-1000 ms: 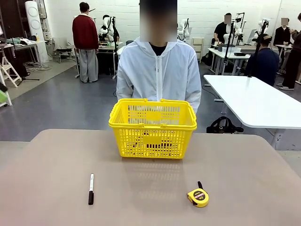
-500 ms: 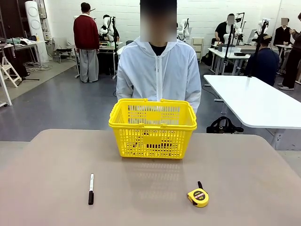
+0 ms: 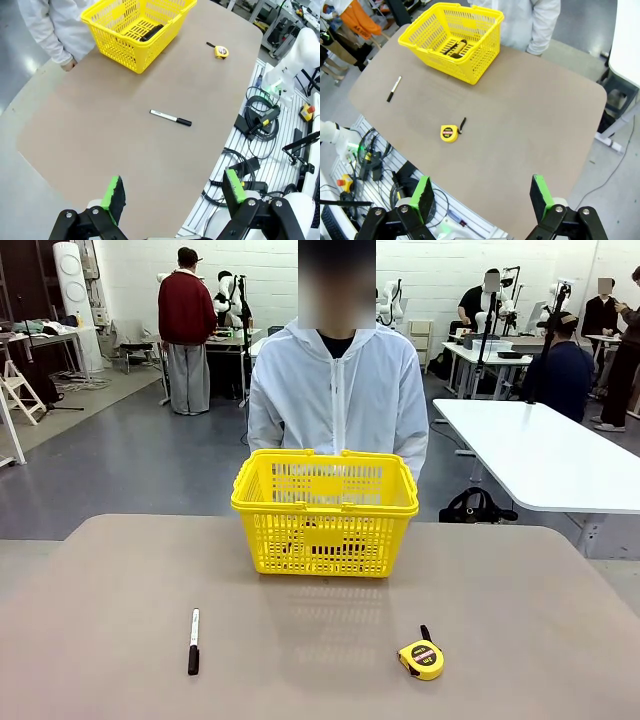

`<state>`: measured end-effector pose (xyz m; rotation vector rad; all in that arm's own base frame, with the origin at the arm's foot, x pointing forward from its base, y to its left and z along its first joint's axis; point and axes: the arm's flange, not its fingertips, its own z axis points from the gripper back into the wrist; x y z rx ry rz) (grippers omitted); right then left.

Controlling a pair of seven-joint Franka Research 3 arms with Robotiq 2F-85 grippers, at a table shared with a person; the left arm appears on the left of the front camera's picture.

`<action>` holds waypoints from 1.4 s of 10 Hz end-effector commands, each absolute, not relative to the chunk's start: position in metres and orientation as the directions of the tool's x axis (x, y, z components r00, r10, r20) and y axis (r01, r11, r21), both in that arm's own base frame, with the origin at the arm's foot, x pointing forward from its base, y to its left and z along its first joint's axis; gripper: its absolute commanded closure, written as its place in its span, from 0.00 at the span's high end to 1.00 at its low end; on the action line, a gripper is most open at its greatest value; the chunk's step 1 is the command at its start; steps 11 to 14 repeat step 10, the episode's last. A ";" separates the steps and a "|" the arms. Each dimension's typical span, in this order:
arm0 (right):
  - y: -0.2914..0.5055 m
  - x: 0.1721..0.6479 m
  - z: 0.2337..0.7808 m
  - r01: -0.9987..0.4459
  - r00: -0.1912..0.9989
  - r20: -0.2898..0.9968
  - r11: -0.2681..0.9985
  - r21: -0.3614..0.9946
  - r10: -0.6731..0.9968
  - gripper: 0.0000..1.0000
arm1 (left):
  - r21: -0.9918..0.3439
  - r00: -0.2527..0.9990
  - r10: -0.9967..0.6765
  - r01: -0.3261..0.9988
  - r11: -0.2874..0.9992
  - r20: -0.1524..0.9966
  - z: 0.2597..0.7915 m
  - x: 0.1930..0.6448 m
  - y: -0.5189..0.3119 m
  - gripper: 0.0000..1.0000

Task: Place the items the person wants into the basket.
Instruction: Pick up the item the person points to and place it in the Market Basket.

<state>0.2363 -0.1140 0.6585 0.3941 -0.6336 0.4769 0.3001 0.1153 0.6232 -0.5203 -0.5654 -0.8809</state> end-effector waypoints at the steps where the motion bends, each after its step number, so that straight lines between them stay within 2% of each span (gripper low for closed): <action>1: -0.112 0.236 0.654 -0.541 0.703 0.643 0.816 0.204 0.306 1.00 | -0.202 0.504 -0.540 0.829 0.521 0.674 0.621 0.301 0.119 1.00; 14: -0.112 0.236 0.654 -0.541 0.703 0.643 0.816 0.204 0.306 1.00 | -0.191 0.516 -0.558 0.822 0.536 0.650 0.623 0.301 0.116 1.00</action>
